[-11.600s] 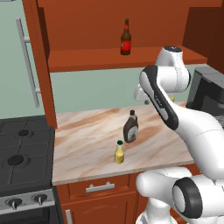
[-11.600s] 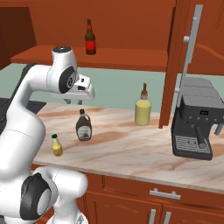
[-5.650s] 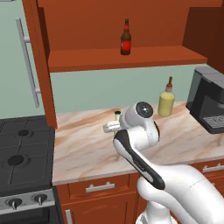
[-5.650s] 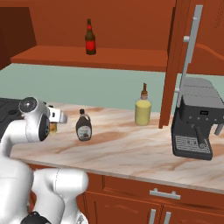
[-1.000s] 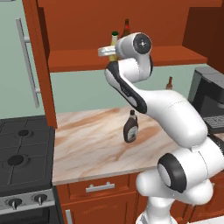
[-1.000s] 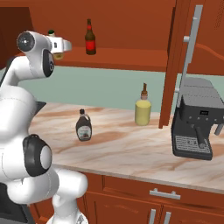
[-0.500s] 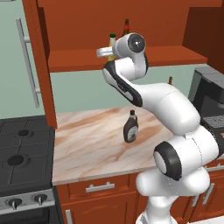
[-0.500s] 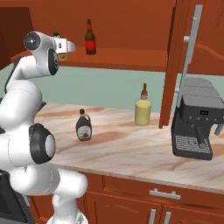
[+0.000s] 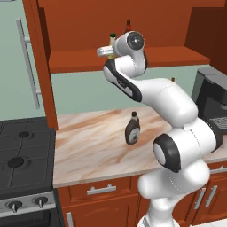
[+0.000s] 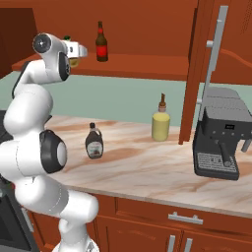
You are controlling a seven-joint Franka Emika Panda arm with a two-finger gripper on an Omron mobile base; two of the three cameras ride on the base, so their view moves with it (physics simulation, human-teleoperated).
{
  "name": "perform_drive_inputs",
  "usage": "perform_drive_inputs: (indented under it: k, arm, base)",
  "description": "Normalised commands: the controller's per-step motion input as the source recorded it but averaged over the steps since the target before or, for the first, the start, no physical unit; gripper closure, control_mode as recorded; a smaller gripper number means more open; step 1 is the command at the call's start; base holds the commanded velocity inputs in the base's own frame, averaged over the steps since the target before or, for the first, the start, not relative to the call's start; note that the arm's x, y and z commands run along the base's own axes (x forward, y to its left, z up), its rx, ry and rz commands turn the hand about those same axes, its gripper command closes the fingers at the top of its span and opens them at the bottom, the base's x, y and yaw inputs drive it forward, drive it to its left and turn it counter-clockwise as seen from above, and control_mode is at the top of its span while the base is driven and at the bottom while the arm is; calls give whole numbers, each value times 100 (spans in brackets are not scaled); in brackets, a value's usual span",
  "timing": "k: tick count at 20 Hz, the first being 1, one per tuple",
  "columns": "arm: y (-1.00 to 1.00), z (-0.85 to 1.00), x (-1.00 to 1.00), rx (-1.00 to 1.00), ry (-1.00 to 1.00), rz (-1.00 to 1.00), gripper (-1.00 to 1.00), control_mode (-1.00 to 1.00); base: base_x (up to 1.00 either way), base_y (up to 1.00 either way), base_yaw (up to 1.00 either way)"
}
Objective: Pick the syrup bottle and mustard from the counter and place them in the cabinet.
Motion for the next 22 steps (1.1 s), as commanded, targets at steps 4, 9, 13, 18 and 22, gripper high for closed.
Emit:
perform_drive_inputs:
  k: [4, 9, 13, 18, 22]
  arm:
    - [0, -6, 35, 0, 0, -1, 100, -100]
    - [0, -18, 31, -1, 0, 0, 100, -100]
    - [1, -34, 28, -3, 0, 0, 100, -100]
    - [1, -41, 21, -5, 0, 0, 100, -100]
    - [0, -18, 19, -2, 0, 0, 100, -100]
  base:
    - [0, 0, 0]
    - [0, 0, 0]
    - [0, 0, 0]
    - [0, 0, 0]
    - [0, 0, 0]
